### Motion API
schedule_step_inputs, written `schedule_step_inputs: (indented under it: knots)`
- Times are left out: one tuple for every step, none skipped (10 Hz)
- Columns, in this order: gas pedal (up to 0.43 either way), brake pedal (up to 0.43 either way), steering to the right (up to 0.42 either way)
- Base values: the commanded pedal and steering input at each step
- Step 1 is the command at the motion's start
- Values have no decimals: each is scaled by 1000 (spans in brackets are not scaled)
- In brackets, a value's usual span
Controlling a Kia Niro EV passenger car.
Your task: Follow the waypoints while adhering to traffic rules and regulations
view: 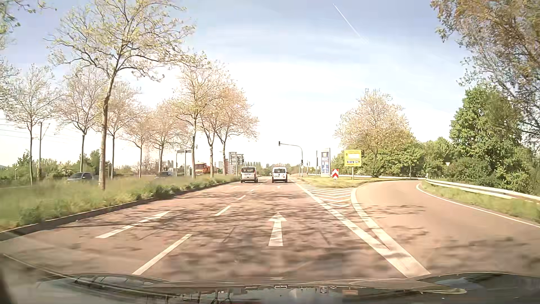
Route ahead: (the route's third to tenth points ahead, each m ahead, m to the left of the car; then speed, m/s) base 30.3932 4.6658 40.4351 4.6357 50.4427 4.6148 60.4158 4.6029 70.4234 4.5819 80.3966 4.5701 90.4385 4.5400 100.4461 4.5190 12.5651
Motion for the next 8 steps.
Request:
schedule_step_inputs:
  knots:
    - [87, 0, 0]
    - [87, 0, -1]
    - [87, 0, 0]
    - [87, 0, 0]
    - [87, 0, 0]
    - [87, 0, 0]
    - [87, 0, 0]
    - [87, 0, 0]
